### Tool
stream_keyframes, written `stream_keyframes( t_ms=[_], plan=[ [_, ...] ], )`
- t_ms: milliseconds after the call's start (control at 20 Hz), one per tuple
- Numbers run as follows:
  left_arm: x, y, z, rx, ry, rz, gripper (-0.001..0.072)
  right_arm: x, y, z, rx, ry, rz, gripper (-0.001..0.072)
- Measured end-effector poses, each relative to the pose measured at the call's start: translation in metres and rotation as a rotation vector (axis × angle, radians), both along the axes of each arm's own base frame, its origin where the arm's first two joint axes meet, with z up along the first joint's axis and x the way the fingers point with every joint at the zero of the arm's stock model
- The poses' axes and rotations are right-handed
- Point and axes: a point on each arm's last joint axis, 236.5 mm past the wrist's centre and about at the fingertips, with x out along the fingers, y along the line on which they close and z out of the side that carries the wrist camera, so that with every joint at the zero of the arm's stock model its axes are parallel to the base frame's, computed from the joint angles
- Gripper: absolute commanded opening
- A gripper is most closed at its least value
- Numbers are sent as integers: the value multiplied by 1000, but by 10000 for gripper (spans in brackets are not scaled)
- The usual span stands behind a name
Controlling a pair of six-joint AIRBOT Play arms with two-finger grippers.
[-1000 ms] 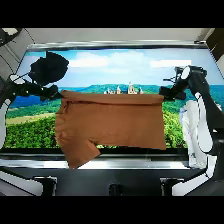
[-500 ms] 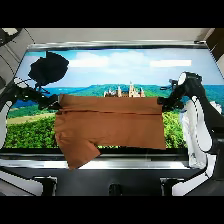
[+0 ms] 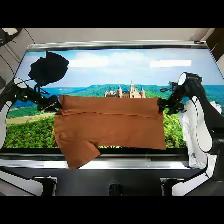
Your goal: Fold the shirts.
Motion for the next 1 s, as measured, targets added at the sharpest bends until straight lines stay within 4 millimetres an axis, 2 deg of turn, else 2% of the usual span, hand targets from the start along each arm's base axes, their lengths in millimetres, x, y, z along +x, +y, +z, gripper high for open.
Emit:
stream_keyframes(
  t_ms=[150, 250, 400, 500, 600, 750, 850, 1000],
  plan=[
    [-4, 12, 18, -4, -6, 11, 440, -3, -7, 23, 11, -33, 1, 519],
    [-15, 23, 33, -8, 0, 26, 439, -15, -26, 41, 8, -28, -26, 503],
    [-53, 28, 42, -21, 31, 37, 439, -39, -50, 58, 15, -9, -92, 503],
    [-92, 21, 30, -33, 67, 47, 439, -56, -51, 57, 26, 5, -112, 503],
    [-137, 11, 9, -48, 114, 59, 439, -71, -46, 51, 45, 11, -126, 502],
    [-194, -12, -19, -87, 166, 60, 438, -89, -36, 38, 74, 22, -137, 501],
    [-217, -28, -31, -124, 181, 60, 438, -97, -32, 32, 86, 33, -135, 501],
    [-231, -42, -43, -158, 177, 78, 436, -104, -29, 27, 96, 42, -127, 501]
  ],
)
